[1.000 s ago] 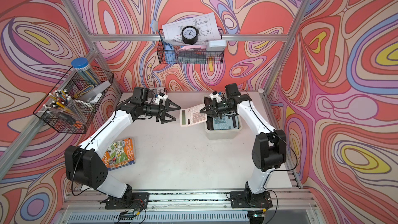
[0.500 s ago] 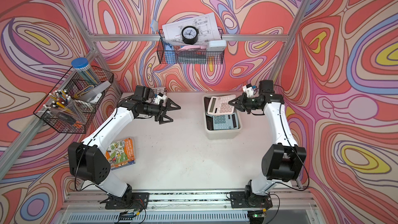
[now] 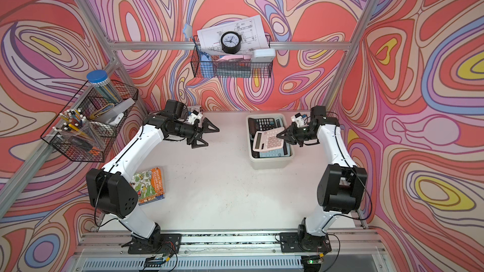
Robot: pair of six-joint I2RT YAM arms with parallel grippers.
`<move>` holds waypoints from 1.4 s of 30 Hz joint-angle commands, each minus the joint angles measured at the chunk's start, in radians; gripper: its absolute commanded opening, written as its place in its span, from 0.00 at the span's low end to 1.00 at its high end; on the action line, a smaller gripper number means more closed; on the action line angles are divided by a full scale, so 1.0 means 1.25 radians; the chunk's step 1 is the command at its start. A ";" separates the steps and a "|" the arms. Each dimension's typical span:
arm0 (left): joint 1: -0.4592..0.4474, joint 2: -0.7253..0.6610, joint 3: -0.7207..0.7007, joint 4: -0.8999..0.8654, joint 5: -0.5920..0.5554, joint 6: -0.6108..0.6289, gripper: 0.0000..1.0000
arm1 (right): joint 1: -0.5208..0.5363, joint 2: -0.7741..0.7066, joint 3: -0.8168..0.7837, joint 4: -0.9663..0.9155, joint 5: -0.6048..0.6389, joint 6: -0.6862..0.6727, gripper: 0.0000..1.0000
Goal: Put the calculator in the storage box
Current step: Place the calculator in the storage box.
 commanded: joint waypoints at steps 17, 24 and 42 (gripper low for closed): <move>0.004 0.021 0.016 0.012 -0.011 0.038 0.99 | 0.035 0.100 0.024 -0.062 -0.030 -0.079 0.07; 0.004 0.004 -0.025 0.058 -0.008 0.014 0.98 | 0.063 0.123 0.068 -0.108 0.056 -0.102 0.17; 0.004 0.003 -0.035 0.063 -0.025 0.016 0.98 | 0.067 0.126 0.232 -0.220 0.310 -0.084 0.47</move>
